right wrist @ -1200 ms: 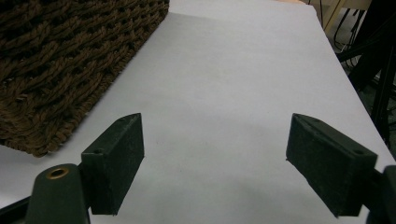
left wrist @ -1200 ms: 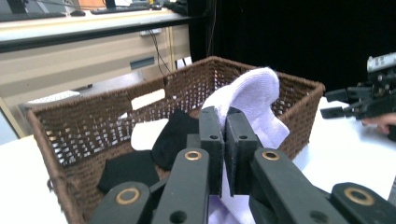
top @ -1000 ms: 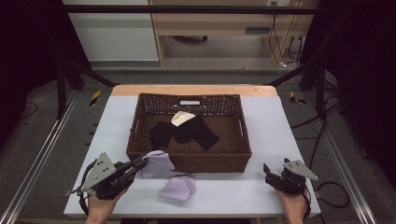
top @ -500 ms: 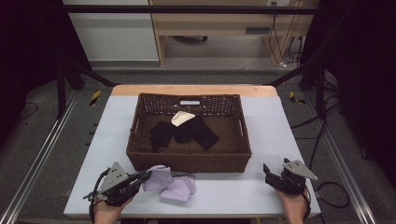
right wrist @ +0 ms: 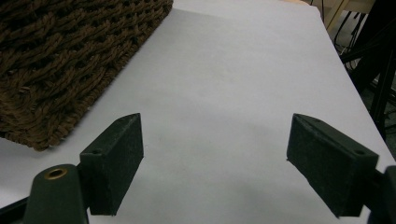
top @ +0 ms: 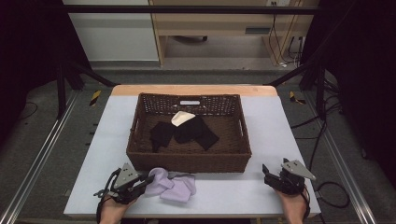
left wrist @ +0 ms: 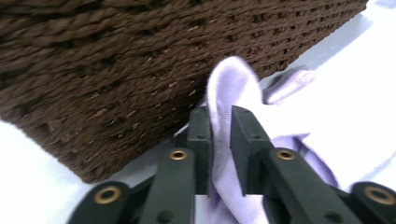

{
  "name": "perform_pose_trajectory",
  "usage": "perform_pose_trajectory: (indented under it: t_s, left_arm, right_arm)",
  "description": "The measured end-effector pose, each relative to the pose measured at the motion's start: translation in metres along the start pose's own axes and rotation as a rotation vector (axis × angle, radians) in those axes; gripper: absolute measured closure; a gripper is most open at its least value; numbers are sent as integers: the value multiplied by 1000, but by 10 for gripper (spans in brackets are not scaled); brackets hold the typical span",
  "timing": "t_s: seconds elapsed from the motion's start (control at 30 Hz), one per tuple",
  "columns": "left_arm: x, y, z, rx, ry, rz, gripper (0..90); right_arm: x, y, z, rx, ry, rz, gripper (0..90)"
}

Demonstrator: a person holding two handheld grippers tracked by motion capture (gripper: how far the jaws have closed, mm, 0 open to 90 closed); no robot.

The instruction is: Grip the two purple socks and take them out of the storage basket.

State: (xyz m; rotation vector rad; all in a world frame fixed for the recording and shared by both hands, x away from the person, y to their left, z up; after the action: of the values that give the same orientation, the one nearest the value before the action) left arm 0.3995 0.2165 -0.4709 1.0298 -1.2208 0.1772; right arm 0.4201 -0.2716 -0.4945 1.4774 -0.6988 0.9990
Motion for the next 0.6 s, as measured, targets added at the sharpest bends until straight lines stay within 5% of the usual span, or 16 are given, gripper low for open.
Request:
perform_pose_trajectory:
  t_s: [0.23,0.6]
  left_arm:
    - [3,14,-5,67,11,47,524]
    - [-3,36,-35,195,49,81,404]
  right_arm:
    - [0,0,0,1,-4,3,182]
    - [0,0,1,-1,-12,1,174]
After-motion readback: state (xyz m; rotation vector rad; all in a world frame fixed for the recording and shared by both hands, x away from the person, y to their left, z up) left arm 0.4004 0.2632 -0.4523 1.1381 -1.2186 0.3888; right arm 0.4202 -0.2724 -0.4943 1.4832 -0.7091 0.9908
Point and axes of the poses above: each handheld gripper's, and its own axes: y roughly backward along the jaws, x roughly out of its top, z roughly to its right, the point moved 2 cm from there along -y, roughly forward along the jaws, and after that the axes turned 3 degrees about -y, right-handed, at the moved point
